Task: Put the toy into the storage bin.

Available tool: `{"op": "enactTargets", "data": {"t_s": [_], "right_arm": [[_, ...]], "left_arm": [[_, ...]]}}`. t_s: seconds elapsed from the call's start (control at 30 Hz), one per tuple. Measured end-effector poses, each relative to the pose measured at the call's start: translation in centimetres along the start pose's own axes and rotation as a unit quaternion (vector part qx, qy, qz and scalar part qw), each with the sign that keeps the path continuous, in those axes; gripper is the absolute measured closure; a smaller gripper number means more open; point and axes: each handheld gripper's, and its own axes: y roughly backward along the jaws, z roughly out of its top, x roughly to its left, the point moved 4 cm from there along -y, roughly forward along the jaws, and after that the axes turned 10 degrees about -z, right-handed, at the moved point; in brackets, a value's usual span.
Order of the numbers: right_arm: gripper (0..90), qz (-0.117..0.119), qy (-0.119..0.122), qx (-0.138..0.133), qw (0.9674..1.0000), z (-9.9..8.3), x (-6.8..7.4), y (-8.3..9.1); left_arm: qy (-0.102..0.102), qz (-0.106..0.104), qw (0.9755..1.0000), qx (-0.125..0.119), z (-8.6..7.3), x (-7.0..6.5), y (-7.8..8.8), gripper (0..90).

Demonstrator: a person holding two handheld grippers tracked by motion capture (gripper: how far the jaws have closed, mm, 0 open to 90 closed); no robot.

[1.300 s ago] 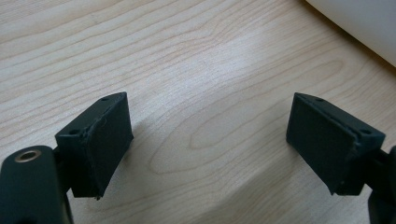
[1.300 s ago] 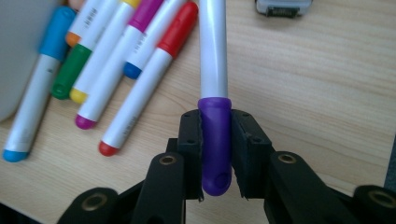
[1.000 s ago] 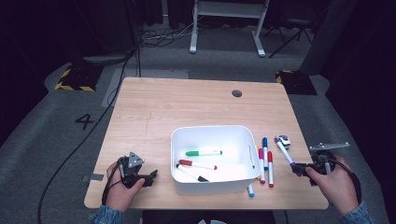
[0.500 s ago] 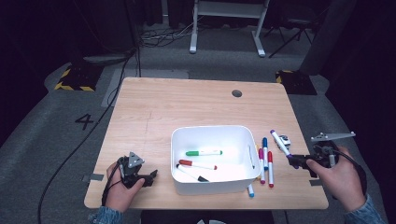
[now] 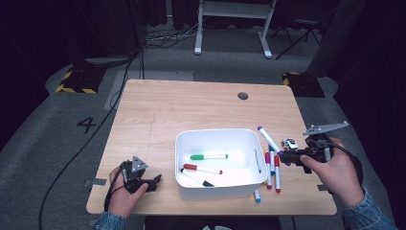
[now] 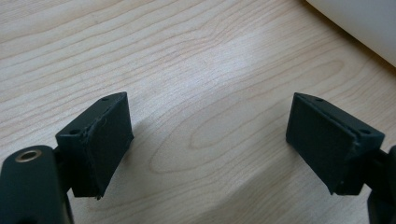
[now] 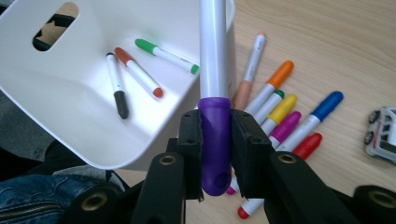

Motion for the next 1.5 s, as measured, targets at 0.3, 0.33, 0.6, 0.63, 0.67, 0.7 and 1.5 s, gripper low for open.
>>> {"op": "enactTargets", "data": {"t_s": [0.3,0.33,0.6,0.63,0.67,0.7,1.5], "right_arm": [[75.0,0.022,0.04,0.008,0.9989,2.8,3.1,-1.2],[74.9,0.024,0.042,0.01,0.9988,3.1,3.4,-1.4],[75.0,0.035,0.085,0.026,0.9954,5.2,6.0,-3.4],[75.0,0.037,0.088,0.026,0.9951,5.5,6.3,-3.7],[74.9,0.04,0.091,0.027,0.9947,5.7,6.5,-4.0],[75.0,0.041,0.093,0.03,0.9944,5.9,6.7,-4.3],[74.9,0.055,0.148,0.107,0.9817,8.4,11.7,-11.0]], "left_arm": [[-0.003,-0.004,1.0,0.003,0.1,0.1,-0.1,14.3],[-0.005,-0.004,1.0,0.002,0.1,0.1,-0.1,14.2],[-0.005,-0.004,1.0,0.003,0.2,0.1,-0.1,14.1],[-0.004,-0.004,1.0,0.002,0.2,0.1,-0.1,14.1],[-0.004,-0.004,1.0,0.001,0.2,0.1,-0.1,14.1],[-0.003,-0.005,1.0,0.002,0.2,0.1,-0.1,14.2],[-0.005,-0.002,1.0,0.001,0.1,0.1,0.0,14.7]]}}
